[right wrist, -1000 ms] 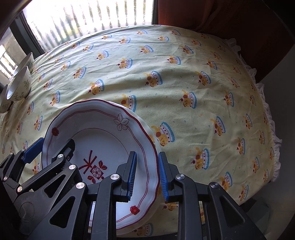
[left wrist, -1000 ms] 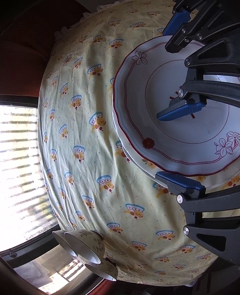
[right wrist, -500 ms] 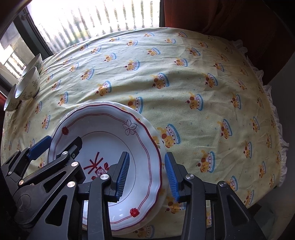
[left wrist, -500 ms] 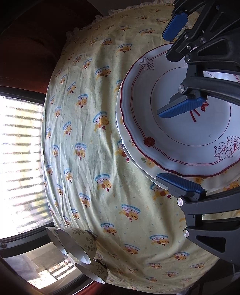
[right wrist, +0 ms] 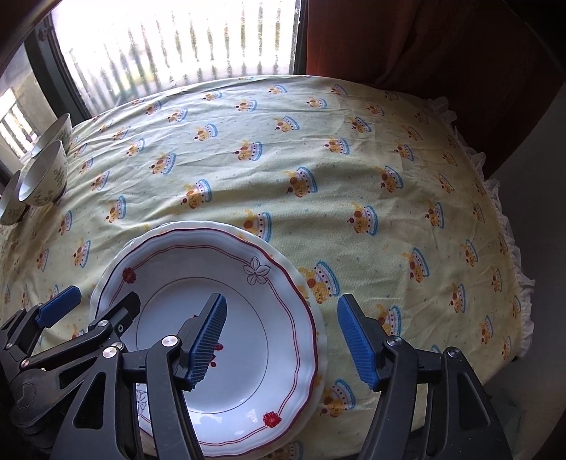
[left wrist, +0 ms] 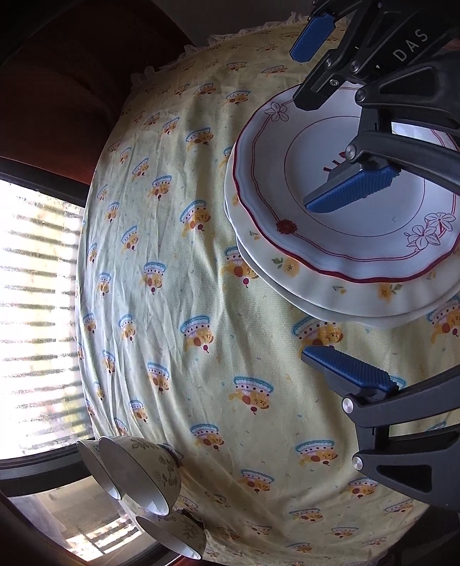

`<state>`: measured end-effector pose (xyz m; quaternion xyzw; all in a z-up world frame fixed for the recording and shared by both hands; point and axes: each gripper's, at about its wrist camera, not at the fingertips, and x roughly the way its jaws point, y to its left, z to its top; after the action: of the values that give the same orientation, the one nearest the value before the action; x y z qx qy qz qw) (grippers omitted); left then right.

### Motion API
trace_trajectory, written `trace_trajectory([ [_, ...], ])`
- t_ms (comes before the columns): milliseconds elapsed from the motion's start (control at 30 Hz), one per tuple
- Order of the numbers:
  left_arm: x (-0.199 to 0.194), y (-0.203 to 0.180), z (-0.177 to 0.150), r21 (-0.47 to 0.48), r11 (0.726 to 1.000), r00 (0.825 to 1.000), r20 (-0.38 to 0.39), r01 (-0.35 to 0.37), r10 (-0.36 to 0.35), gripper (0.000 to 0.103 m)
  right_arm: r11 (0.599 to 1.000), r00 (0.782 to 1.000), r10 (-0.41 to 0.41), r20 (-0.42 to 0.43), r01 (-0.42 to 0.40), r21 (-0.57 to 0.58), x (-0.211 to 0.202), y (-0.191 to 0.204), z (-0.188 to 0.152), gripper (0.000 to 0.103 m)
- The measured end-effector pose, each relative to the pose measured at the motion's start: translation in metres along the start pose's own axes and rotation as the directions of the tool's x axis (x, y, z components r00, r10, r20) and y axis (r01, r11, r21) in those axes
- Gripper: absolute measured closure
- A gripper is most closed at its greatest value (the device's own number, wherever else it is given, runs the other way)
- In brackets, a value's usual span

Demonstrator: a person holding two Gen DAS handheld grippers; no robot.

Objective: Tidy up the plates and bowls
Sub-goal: 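Open both grippers and withdraw them from the plate stack, then move both grippers to the large white bowl and grasp its rim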

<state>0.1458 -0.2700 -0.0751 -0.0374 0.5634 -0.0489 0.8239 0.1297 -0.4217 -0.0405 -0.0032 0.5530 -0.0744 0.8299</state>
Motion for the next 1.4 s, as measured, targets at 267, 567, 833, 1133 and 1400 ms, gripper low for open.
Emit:
trace_trajectory([
  [267, -0.009, 0.038, 0.016, 0.055, 0.996, 0.998, -0.007, 0.064, -0.064, 0.023, 0.995, 0.997, -0.081, 0.007, 0.081, 0.053, -0.010, 0.037, 0.006, 0.034],
  [567, -0.017, 0.094, 0.039, 0.073, 0.991, 0.993, 0.012, 0.116, -0.117, 0.023, 0.987, 0.992, -0.123, 0.010, 0.121, 0.106, -0.023, 0.092, 0.022, 0.034],
  [833, -0.021, 0.143, 0.068, 0.132, 0.982, 0.989, 0.044, 0.135, -0.142, 0.024, 0.974, 0.985, -0.168, 0.034, 0.161, 0.160, -0.026, 0.147, 0.033, 0.034],
  [1133, -0.034, 0.195, 0.118, 0.130, 0.980, 0.984, 0.076, 0.150, -0.161, 0.028, 0.961, 0.976, -0.206, 0.069, 0.188, 0.203, -0.036, 0.207, 0.061, 0.034],
  [1400, -0.022, 0.238, 0.143, 0.048, 0.990, 0.988, 0.074, 0.132, -0.135, 0.034, 0.971, 0.981, -0.177, 0.085, 0.160, 0.179, -0.031, 0.246, 0.093, 0.034],
])
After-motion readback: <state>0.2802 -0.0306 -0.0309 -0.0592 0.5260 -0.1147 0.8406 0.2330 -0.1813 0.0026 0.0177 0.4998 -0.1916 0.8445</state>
